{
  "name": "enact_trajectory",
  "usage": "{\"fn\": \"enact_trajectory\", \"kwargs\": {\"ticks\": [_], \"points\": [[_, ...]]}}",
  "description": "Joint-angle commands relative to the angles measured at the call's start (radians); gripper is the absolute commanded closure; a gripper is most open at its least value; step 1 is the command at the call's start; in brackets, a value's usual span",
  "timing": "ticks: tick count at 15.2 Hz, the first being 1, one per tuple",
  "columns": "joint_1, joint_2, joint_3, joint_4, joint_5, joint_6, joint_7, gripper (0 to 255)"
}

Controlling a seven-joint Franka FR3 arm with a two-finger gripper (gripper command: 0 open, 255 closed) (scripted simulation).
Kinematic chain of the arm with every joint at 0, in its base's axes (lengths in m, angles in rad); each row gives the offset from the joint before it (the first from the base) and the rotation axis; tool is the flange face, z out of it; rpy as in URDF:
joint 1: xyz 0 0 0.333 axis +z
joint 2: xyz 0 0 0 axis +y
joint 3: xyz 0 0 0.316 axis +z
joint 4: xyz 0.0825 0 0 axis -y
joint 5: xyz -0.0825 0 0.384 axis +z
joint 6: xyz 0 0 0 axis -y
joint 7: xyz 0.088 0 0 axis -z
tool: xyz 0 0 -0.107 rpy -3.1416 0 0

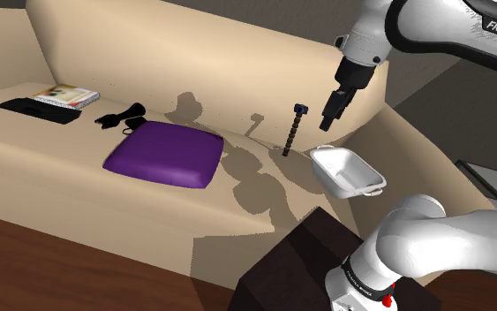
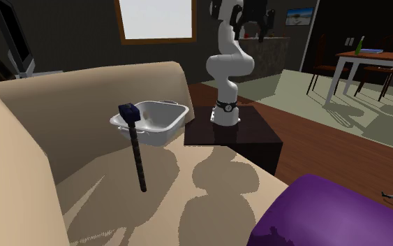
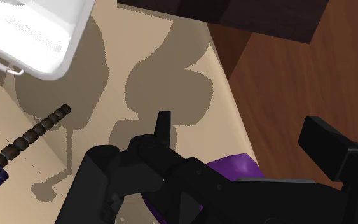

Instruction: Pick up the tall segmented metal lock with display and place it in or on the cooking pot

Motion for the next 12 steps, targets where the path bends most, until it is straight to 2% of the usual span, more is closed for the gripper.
{"fn": "enact_trajectory", "kwargs": {"ticks": [1, 7, 12], "points": [[0.0, 0.0, 0.0, 0.0, 0.0, 0.0, 0.0, 0], [-0.018, 0.062, -0.15, -0.025, -0.07, 0.126, -0.174, 0], [-0.023, 0.157, -0.274, -0.004, -0.103, 0.231, -0.318, 0]]}}
